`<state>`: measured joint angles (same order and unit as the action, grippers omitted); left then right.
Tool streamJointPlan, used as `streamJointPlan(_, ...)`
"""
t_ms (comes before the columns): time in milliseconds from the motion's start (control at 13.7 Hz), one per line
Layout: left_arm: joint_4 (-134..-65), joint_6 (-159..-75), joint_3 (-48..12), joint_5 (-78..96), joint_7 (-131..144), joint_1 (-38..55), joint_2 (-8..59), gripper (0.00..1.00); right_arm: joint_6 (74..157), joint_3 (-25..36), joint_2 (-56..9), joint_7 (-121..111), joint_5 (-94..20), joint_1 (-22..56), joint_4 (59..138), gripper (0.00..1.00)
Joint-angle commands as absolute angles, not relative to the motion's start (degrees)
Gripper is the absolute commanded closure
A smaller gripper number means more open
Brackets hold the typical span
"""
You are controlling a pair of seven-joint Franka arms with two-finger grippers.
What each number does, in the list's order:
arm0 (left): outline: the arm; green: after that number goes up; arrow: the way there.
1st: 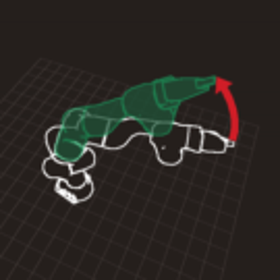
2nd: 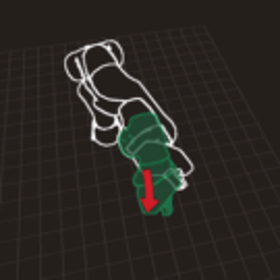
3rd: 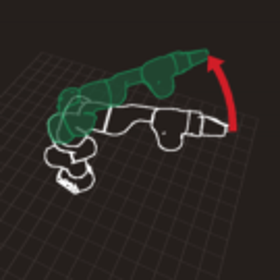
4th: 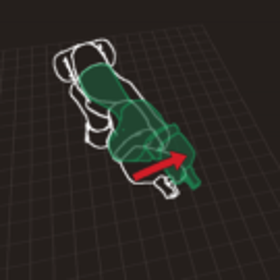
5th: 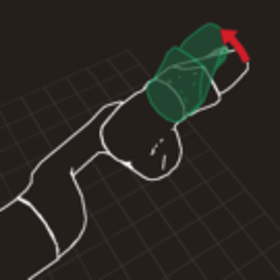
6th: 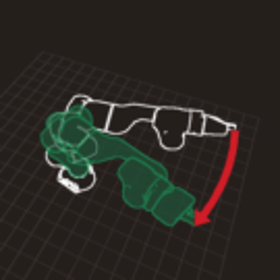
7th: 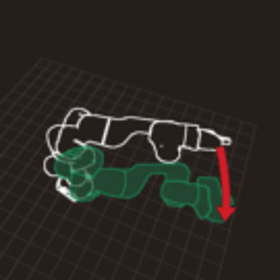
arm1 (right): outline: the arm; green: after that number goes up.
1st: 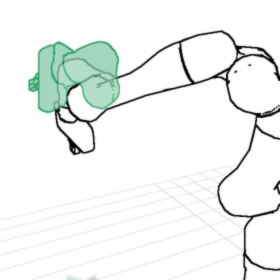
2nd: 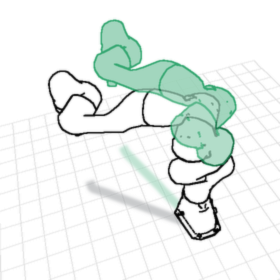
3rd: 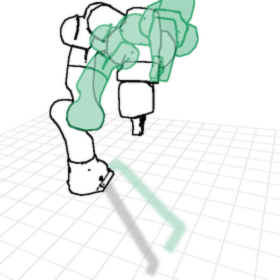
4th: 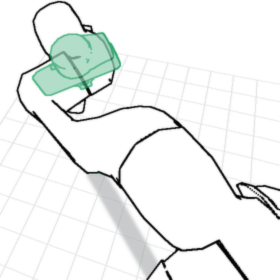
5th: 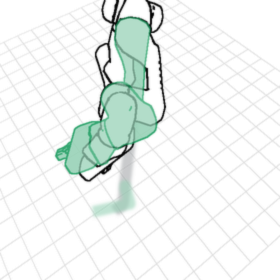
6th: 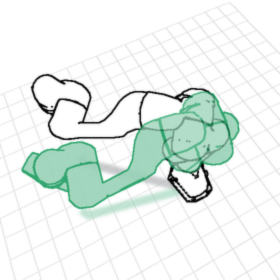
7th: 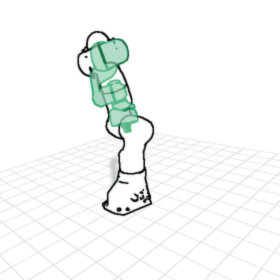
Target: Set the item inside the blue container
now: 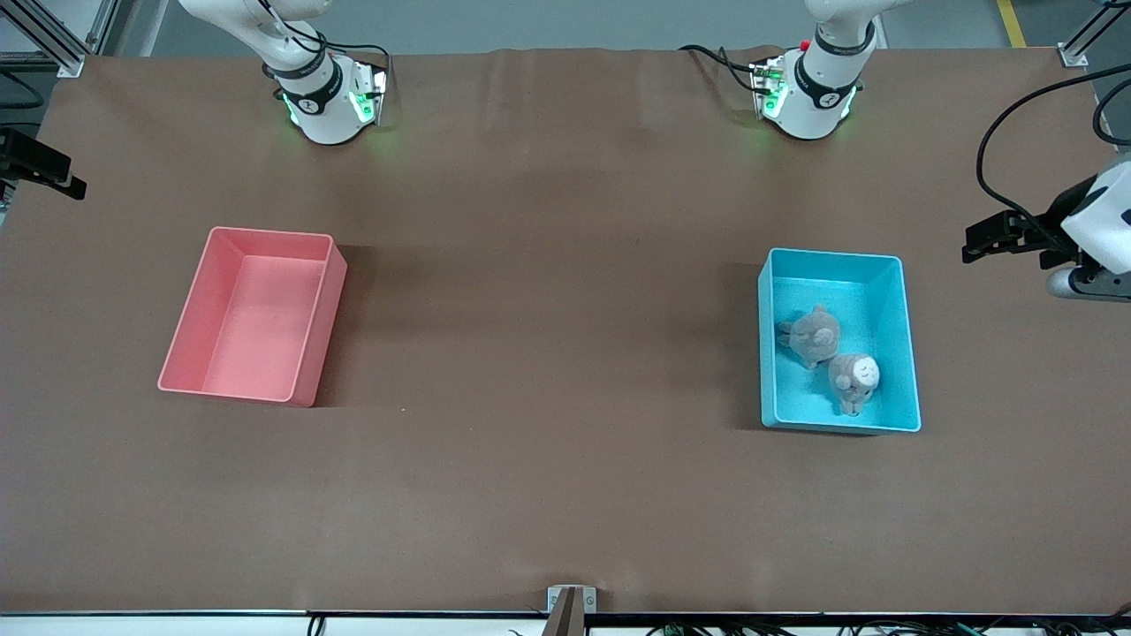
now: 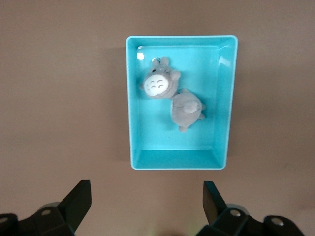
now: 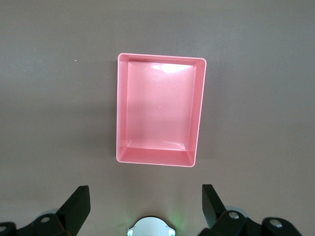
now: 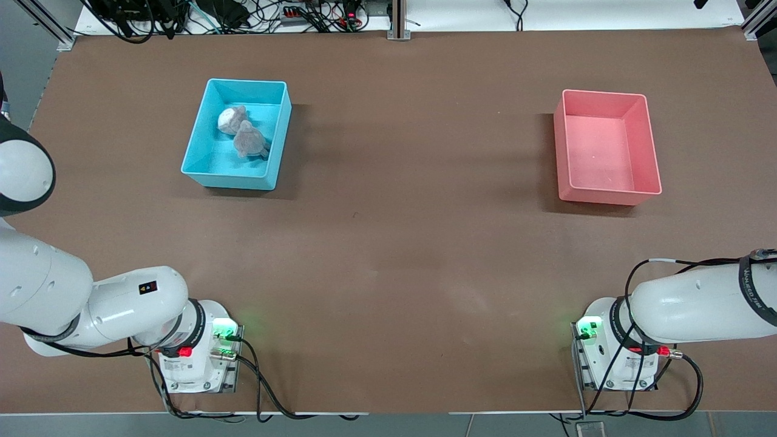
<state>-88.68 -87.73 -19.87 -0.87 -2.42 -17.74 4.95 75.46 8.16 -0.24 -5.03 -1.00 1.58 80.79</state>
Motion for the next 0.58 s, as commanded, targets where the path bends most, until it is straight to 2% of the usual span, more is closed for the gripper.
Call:
streamJointPlan(0, -88.33, -86.57, -20.22, 0.53, 0.95, -17.84, 3.17, 0.0, 75.41, 8.26, 2.89, -5.45, 1.31, 1.58, 83.23, 0.0)
streamJointPlan(146, -88.68, -86.49, -19.51, 0.7, 2.2, -18.28, -0.34, 0.0, 74.71, 8.17, 3.16, -5.45, 1.67, 1.67, 83.14, 0.0)
streamJointPlan(510, -88.51, -86.4, -21.09, 0.0, 7.02, -17.75, -0.53, 0.0, 74.71, 8.26, 3.78, -5.36, 1.67, 1.58, 83.23, 0.0)
